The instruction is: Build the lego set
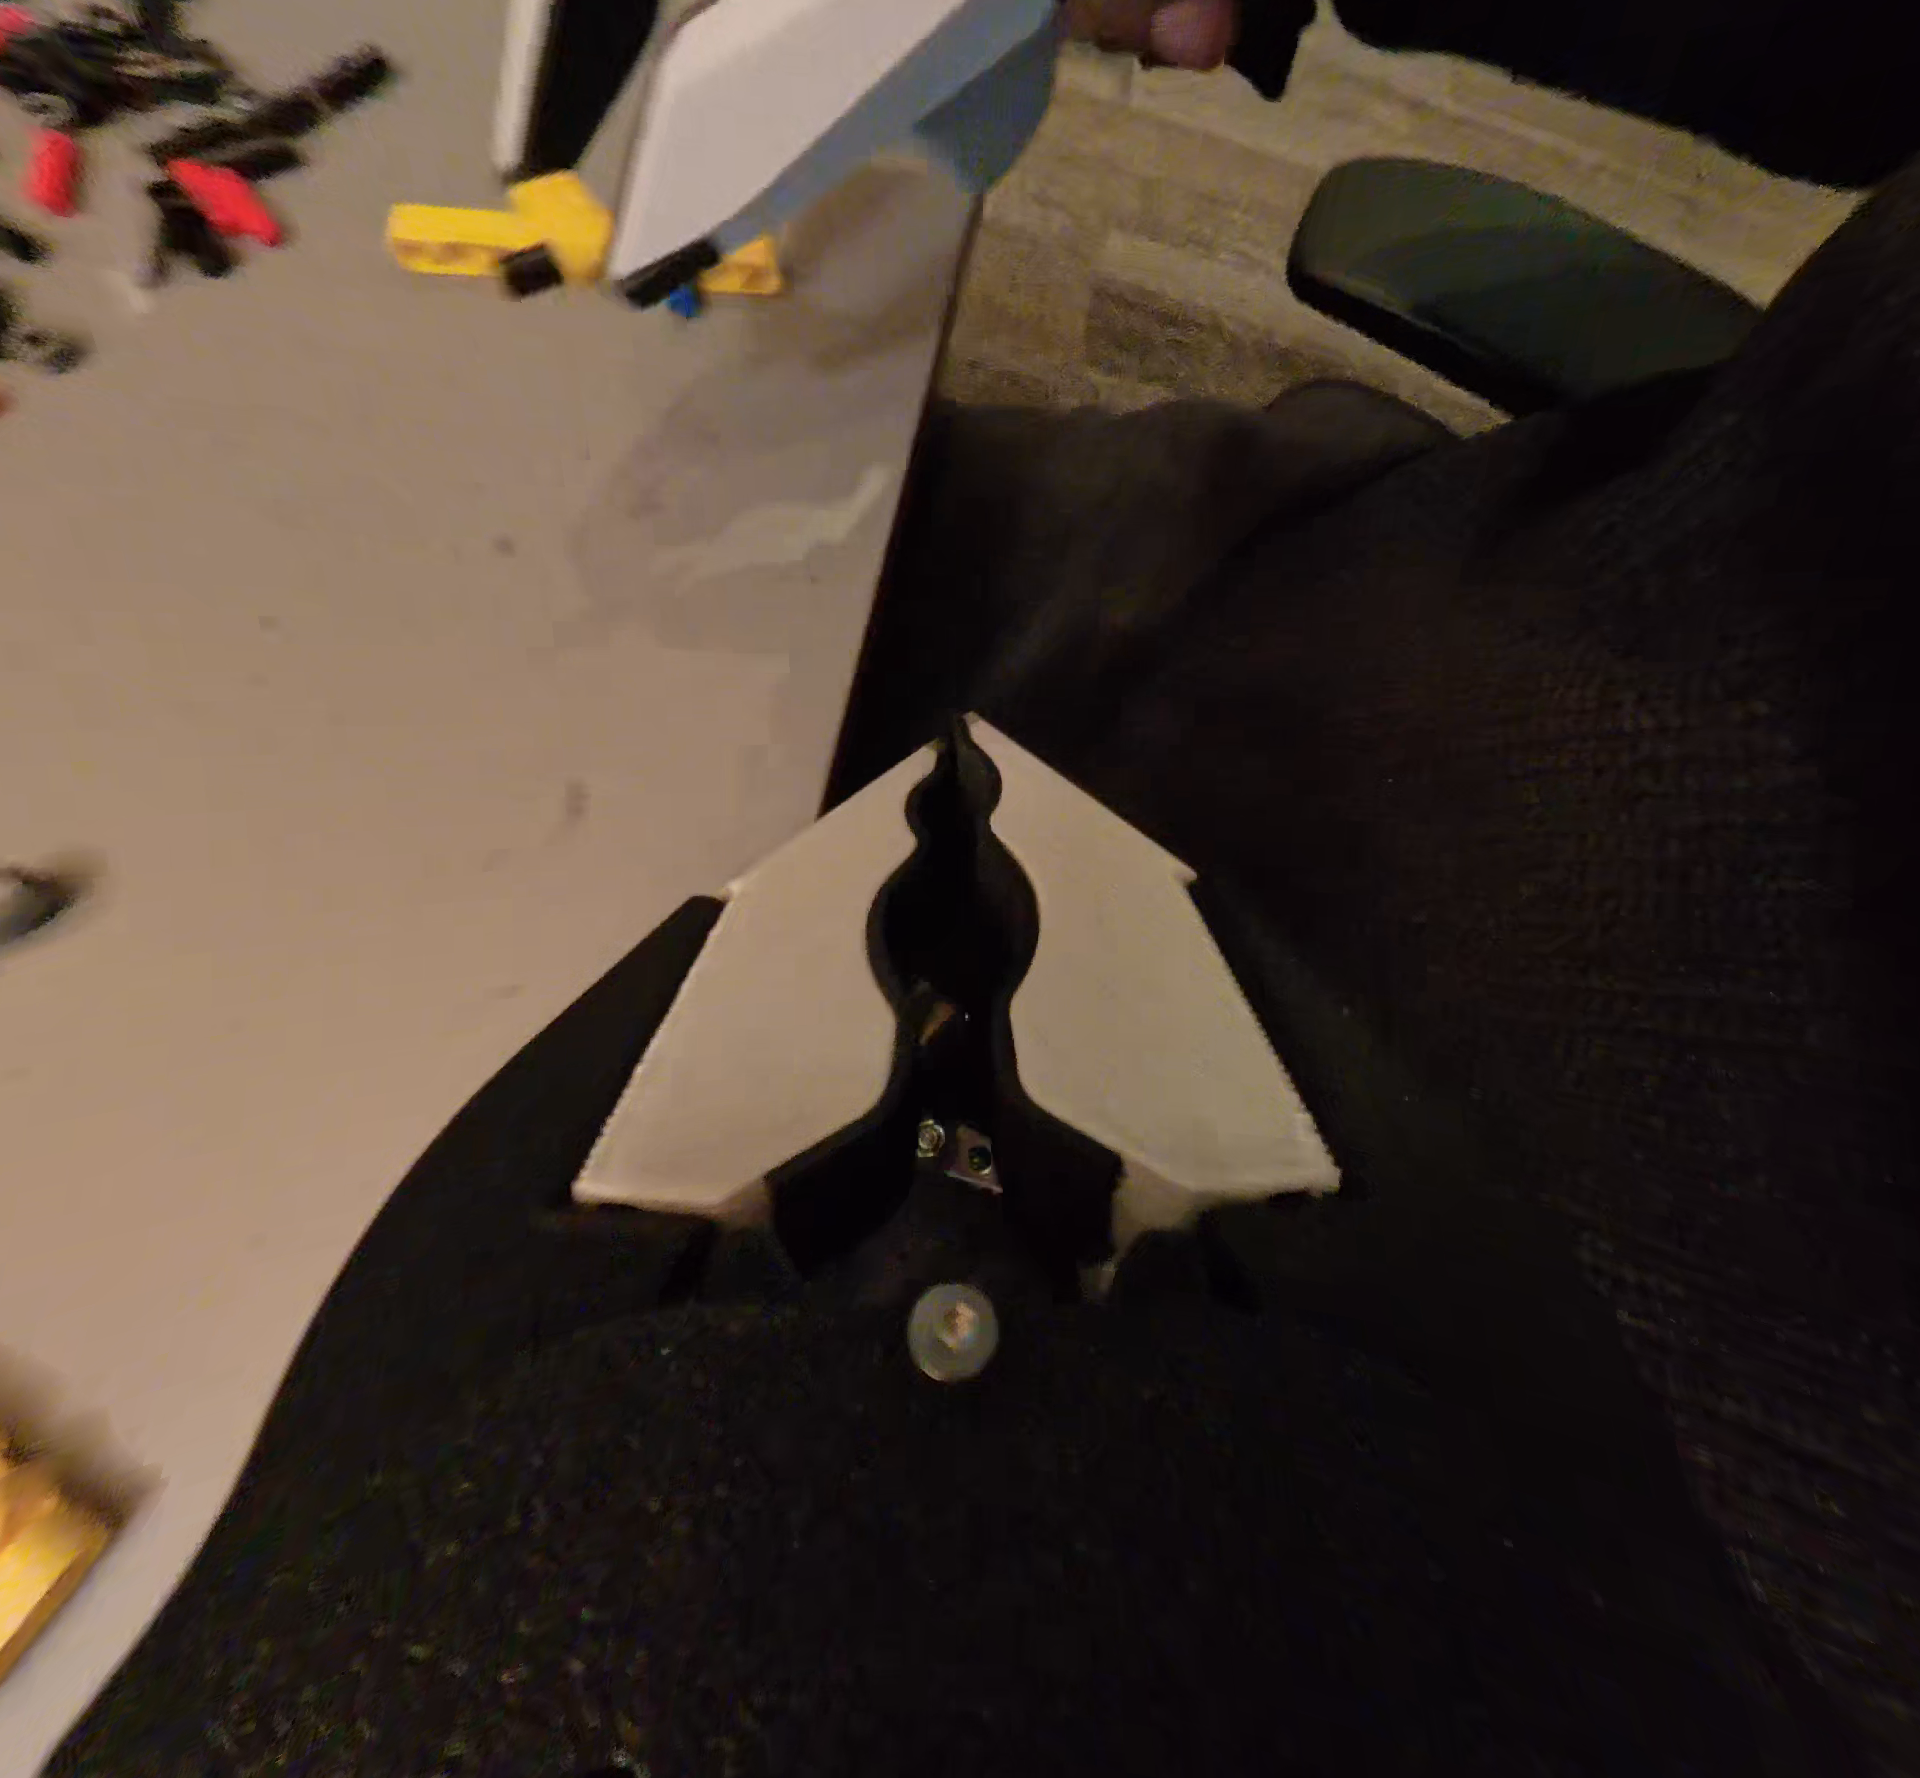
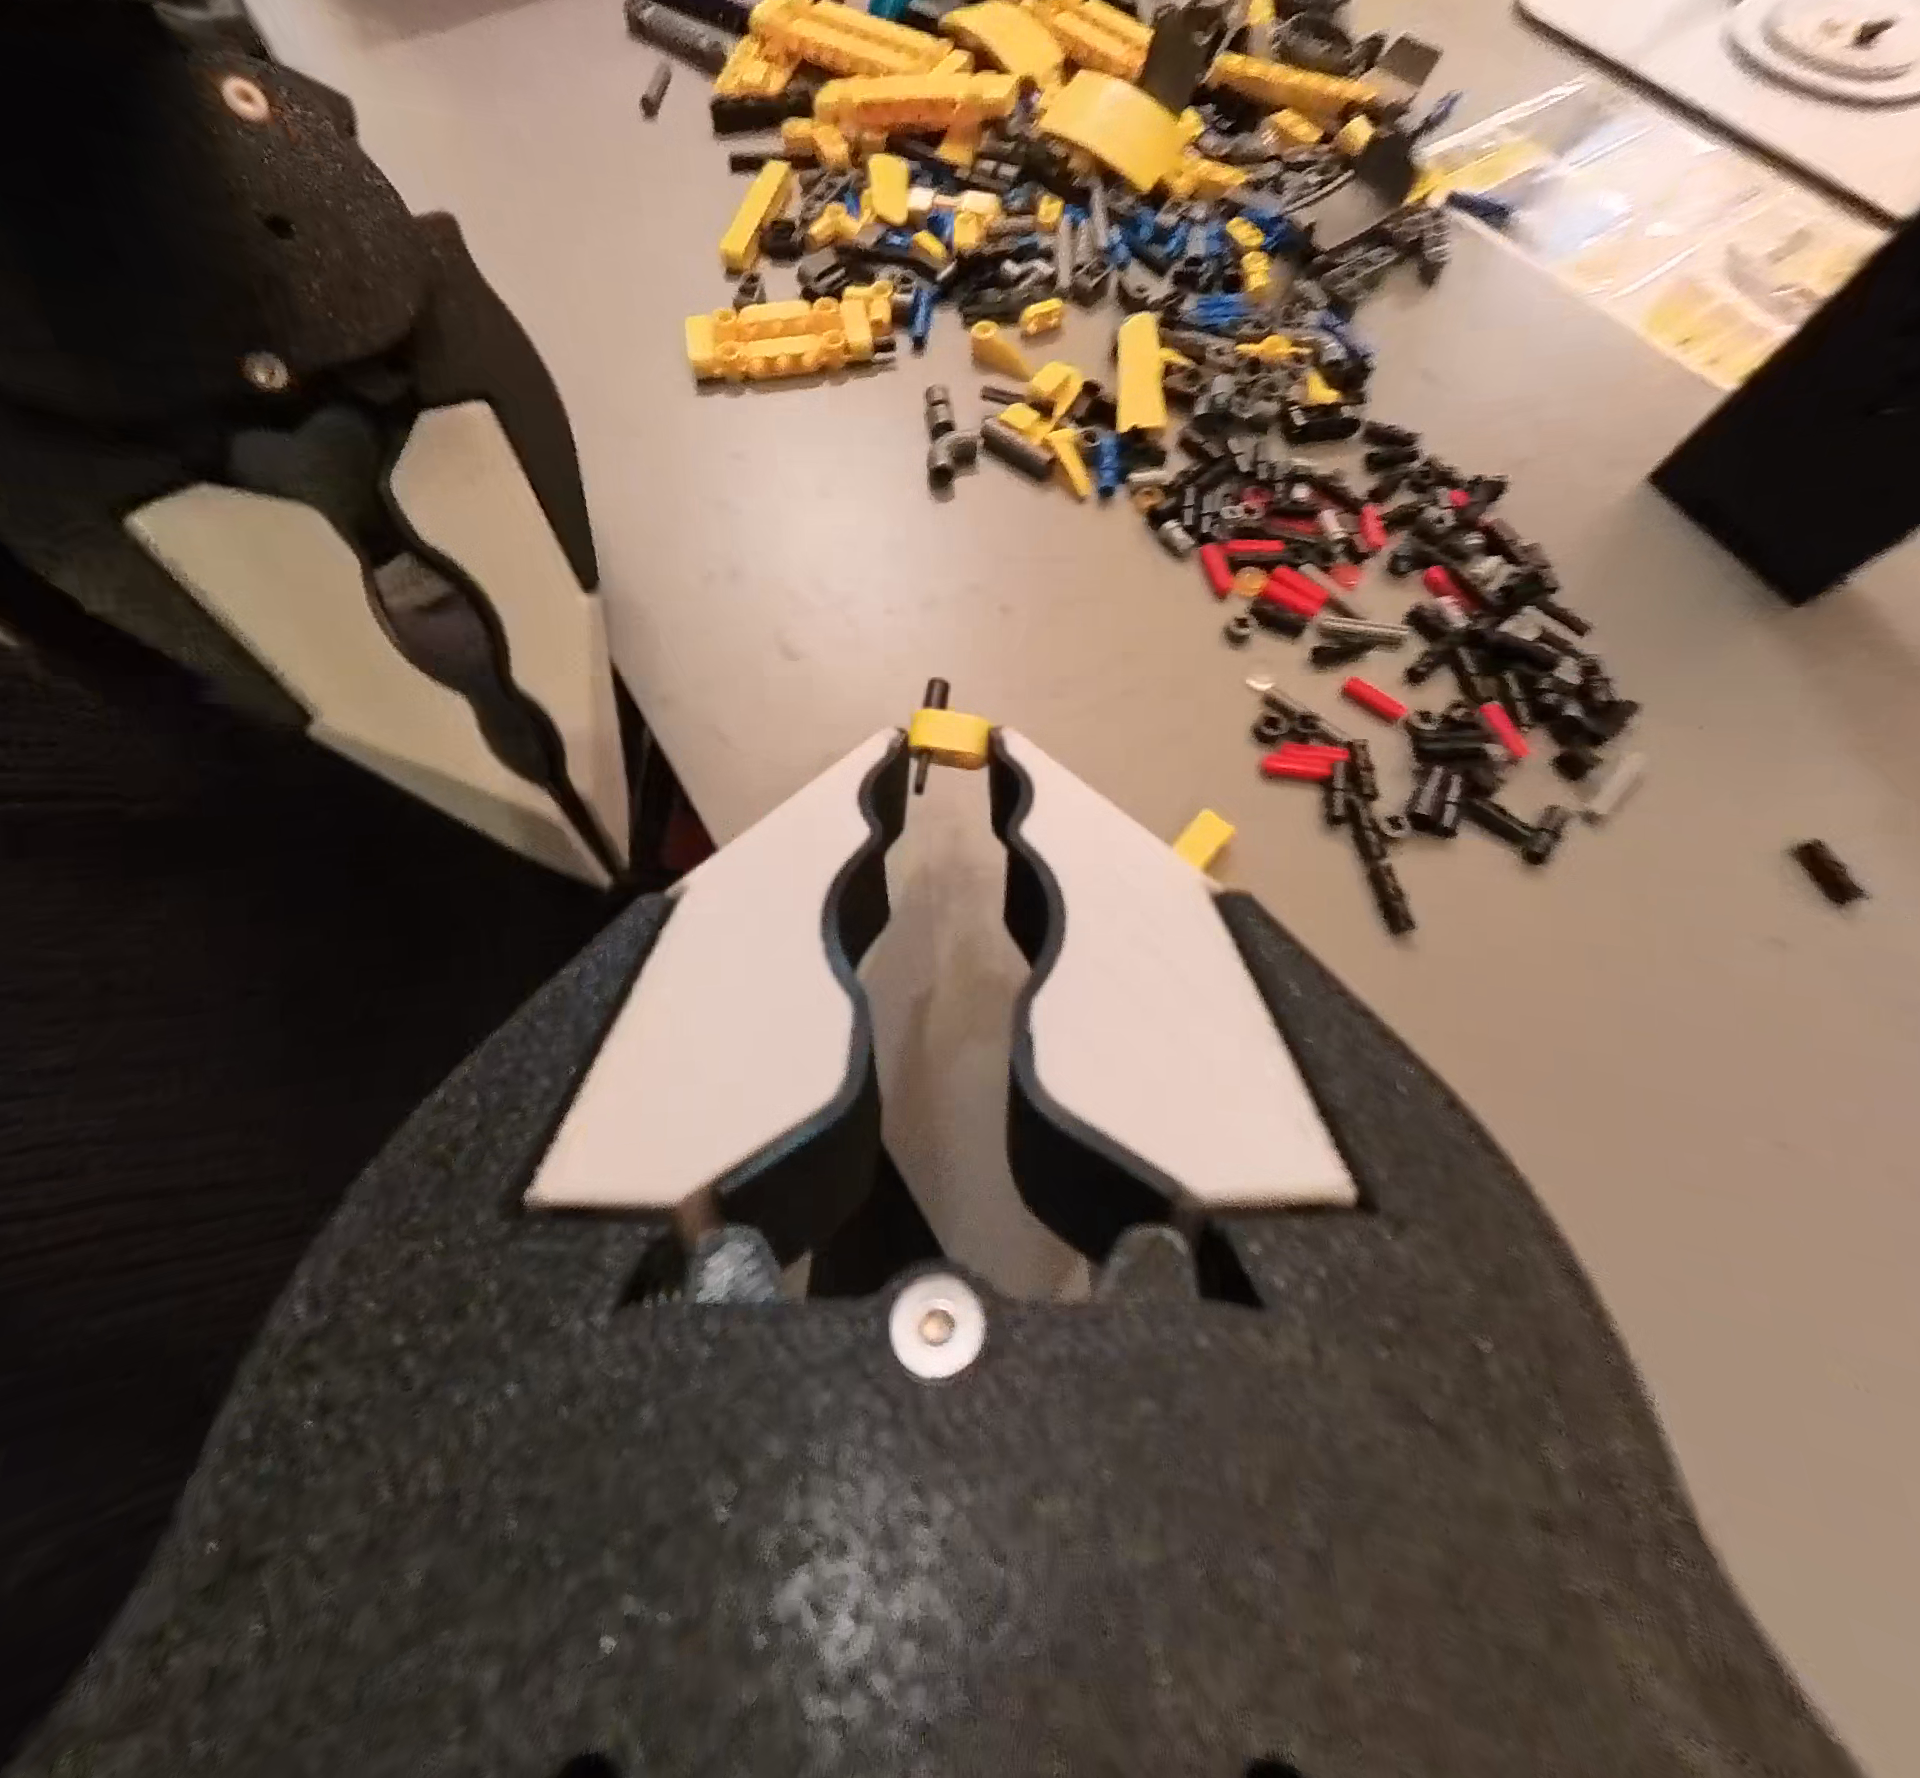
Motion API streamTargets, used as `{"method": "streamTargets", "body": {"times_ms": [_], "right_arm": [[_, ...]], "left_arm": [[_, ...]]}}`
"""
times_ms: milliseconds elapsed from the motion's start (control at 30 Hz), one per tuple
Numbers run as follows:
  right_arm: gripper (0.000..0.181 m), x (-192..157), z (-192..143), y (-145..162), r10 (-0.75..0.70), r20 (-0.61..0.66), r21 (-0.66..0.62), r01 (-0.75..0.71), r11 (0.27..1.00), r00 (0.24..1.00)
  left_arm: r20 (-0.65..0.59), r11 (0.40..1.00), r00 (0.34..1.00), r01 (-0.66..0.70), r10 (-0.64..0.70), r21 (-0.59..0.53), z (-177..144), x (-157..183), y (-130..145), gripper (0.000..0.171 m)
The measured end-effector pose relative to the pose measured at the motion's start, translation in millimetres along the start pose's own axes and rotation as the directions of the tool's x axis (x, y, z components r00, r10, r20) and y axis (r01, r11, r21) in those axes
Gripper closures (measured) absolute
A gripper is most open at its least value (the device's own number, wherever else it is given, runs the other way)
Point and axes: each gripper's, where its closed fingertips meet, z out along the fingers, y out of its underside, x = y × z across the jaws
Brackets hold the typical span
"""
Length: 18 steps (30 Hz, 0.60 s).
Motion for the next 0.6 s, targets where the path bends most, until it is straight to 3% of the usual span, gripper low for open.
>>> {"method": "streamTargets", "body": {"times_ms": [167,433,600], "right_arm": [[0.166,-2,-17,0,0.037,-0.026,0.058,-0.035,0.998,0.999],[0.166,-23,-34,13,-0.001,-0.118,0.045,0.007,0.999,0.993],[0.166,-34,-51,25,0.059,-0.155,0.066,-0.049,0.997,0.986]], "left_arm": [[0.014,0.994,0.998,0.059,-0.061,0.087,-16,-6,-4,0.171],[0.027,0.993,0.998,0.045,-0.048,0.110,-21,16,0,0.171],[-0.008,0.985,0.997,0.078,-0.077,0.152,-22,33,0,0.168]]}}
